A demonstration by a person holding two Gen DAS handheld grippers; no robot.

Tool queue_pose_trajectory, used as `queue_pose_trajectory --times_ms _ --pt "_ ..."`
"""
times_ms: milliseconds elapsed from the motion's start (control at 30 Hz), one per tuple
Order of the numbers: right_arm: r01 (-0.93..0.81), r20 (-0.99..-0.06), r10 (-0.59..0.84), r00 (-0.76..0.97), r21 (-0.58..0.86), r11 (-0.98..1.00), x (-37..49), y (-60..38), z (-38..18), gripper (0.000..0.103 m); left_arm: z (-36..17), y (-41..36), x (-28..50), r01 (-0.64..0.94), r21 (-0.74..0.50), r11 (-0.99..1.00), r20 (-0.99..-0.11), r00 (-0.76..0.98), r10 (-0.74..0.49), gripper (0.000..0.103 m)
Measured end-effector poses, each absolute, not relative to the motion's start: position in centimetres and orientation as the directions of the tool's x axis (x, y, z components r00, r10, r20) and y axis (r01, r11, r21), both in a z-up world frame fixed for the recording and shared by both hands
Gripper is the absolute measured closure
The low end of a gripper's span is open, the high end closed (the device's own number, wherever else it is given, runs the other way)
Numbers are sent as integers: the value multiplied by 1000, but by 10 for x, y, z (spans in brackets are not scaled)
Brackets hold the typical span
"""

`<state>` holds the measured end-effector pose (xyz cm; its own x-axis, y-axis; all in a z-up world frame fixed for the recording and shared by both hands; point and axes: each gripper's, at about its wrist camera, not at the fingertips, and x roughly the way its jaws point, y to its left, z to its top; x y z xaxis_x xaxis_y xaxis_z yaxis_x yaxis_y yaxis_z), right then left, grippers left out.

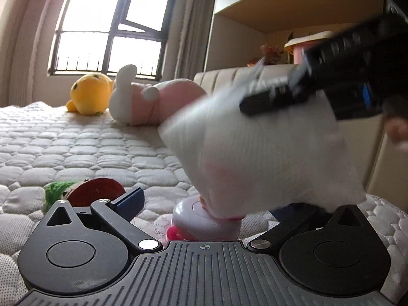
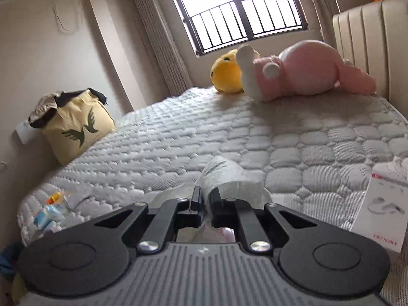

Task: Clean container
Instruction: 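Hold the pink toy in the left tool while the right tool wipes it with tissue, then keep holding the pink toy in the left tool while the right tool wipes its base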

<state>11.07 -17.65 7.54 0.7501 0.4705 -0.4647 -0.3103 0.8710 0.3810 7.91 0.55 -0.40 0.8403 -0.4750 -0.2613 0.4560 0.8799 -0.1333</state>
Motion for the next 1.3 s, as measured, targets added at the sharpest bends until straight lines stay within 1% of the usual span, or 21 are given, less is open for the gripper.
queue_pose_trajectory --times_ms 67,300,467,567,633,700,767,900,967,1000,1033,1067,1100,1200,1233,1267,1300 --pt "-298 -489 484 726 411 862 109 -180 63 95 -5 5 78 458 -130 880 -260 840 -476 0" --pt "-260 -546 478 688 430 865 110 -192 42 95 -6 0 77 474 -93 876 -269 835 -480 0" --pt "-231 -613 441 656 393 890 120 -193 20 95 -8 2 80 467 -121 876 -278 831 -481 0" --pt "-175 -667 355 655 322 930 124 -197 8 95 -7 9 78 492 -167 854 -265 812 -520 0" --pt "-159 -668 340 662 317 935 120 -204 8 95 -8 17 76 514 -211 832 -270 787 -555 0" --pt "-165 -643 366 673 351 922 112 -210 15 95 -12 27 74 524 -258 812 -288 761 -582 0" --pt "-203 -595 412 690 388 899 103 -209 32 95 -16 38 72 519 -305 798 -303 742 -598 0" --pt "-353 -446 538 715 434 829 85 -188 77 95 -21 57 74 482 -393 783 -281 748 -601 0" --pt "-446 -369 599 711 423 789 76 -172 96 95 -21 53 74 480 -379 791 -296 747 -595 0" --pt "-491 -344 628 698 410 769 74 -162 102 95 -20 50 74 480 -358 801 -305 750 -586 0" --pt "-527 -334 652 681 394 753 73 -152 104 91 -19 47 72 483 -338 807 -310 753 -581 0" --pt "-546 -346 660 666 376 749 74 -142 103 90 -19 45 71 492 -325 807 -307 752 -583 0" --pt "-549 -379 652 657 352 758 78 -132 100 89 -18 44 70 501 -313 807 -304 752 -585 0" --pt "-486 -491 545 679 256 836 93 -115 79 89 -17 39 66 514 -280 811 -294 758 -582 0" --pt "-455 -519 513 684 245 856 98 -116 71 89 -17 39 65 514 -272 813 -292 761 -579 0" --pt "-432 -538 499 679 256 865 101 -120 65 87 -17 38 65 513 -270 815 -290 763 -577 0" --pt "-415 -552 492 673 270 869 103 -124 60 87 -17 38 64 512 -267 816 -289 766 -575 0"
